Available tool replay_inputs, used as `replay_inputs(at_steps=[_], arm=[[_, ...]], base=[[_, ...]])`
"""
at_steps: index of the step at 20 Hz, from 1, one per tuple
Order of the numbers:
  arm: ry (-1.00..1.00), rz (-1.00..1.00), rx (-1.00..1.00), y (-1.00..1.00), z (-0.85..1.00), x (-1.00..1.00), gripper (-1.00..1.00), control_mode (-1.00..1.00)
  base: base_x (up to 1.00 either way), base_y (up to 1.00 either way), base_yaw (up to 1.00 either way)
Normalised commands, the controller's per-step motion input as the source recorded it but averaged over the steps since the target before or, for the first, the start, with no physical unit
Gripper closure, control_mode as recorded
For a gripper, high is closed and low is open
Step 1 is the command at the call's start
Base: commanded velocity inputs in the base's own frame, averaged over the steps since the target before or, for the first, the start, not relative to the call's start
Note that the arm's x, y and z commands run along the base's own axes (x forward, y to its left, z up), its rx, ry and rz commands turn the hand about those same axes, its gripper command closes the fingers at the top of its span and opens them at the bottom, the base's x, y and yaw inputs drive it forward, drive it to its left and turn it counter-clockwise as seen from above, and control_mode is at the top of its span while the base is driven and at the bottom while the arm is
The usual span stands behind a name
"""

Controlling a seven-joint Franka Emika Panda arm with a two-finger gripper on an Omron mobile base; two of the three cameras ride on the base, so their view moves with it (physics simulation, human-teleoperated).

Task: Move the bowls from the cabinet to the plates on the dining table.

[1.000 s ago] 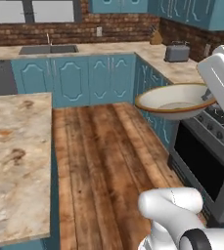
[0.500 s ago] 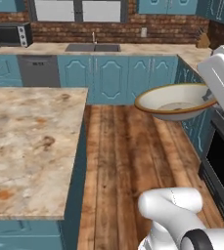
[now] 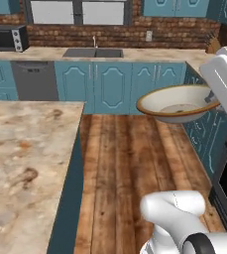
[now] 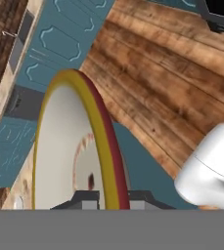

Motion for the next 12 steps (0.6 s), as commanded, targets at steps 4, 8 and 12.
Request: replay_inputs(at_steps=[4, 8, 12], arm=[[0.00, 0.00, 0.00, 0.00, 0.00, 0.00, 1.00, 1.00], [0.00, 0.00, 0.00, 0.00, 0.00, 0.00, 1.00, 1.00], [0.00, 0.00, 0.00, 0.00, 0.00, 0.00, 1.00, 1.00]], base=[[1.00, -0.70, 0.07], [1.00, -0.53, 0.05], [1.00, -0.50, 0.07]])
